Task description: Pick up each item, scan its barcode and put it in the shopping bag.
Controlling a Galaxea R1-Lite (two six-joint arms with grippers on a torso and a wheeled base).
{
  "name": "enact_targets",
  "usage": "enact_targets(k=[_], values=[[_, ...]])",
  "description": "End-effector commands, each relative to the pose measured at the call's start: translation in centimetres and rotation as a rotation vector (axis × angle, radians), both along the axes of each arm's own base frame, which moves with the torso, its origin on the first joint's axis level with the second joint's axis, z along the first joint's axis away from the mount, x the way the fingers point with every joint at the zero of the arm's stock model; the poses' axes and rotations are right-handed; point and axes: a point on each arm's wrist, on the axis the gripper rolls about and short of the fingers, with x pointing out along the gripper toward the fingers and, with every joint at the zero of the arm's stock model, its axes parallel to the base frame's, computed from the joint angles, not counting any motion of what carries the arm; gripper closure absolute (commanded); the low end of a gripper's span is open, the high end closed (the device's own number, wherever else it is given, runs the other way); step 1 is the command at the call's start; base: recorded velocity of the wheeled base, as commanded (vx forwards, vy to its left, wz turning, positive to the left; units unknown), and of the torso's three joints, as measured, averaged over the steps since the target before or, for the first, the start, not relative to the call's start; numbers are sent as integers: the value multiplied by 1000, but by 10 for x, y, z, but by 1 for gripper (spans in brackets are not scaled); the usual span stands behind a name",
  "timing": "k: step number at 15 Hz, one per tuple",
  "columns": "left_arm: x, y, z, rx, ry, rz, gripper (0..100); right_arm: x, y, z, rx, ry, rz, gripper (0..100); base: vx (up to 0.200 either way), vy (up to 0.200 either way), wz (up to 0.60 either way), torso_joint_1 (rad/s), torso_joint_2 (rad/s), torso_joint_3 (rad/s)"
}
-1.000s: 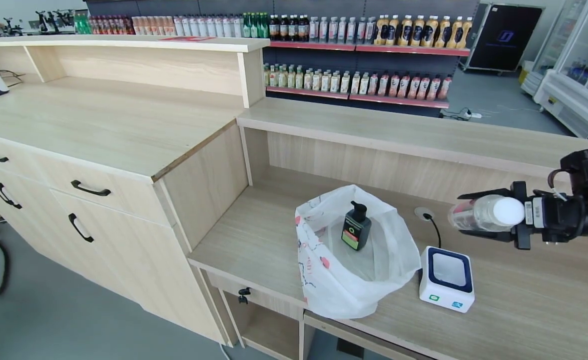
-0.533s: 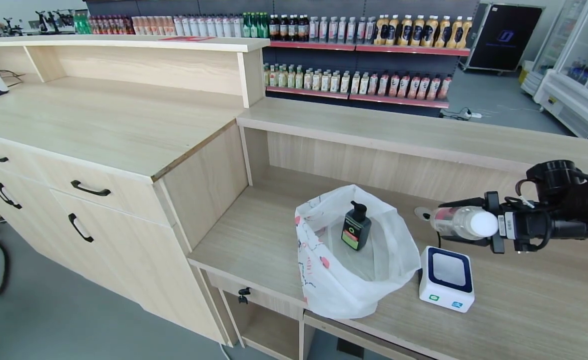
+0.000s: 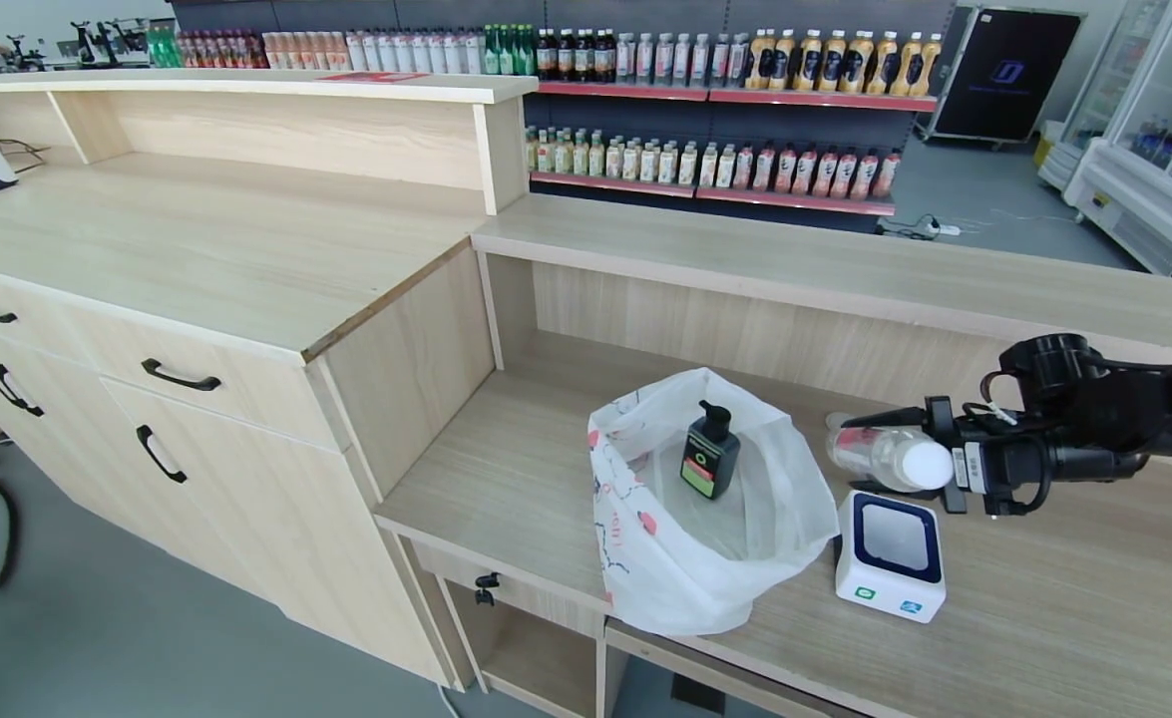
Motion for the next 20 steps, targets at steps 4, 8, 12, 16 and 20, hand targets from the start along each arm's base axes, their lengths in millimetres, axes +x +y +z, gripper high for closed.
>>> enact_targets(k=[4, 8, 12, 16, 20], values=[[0, 0, 0, 0, -1, 0, 0, -2, -2, -10, -10, 11, 2, 100, 0, 0, 0, 0, 0, 0], [0, 0, 0, 0, -1, 0, 0, 2, -1, -18, -13, 12, 13, 100, 0, 0, 0, 0, 0, 0], [0, 0, 0, 0, -1, 0, 0, 4, -2, -23, -20, -1, 23, 100, 0, 0, 0, 0, 0, 0], [0, 0, 0, 0, -1, 0, 0, 5, -2, -28, -31, -17, 34, 100, 0, 0, 0, 0, 0, 0], [0, 0, 0, 0, -1, 0, 0, 3, -6, -30, -57, -57, 42, 100, 0, 0, 0, 0, 0, 0]])
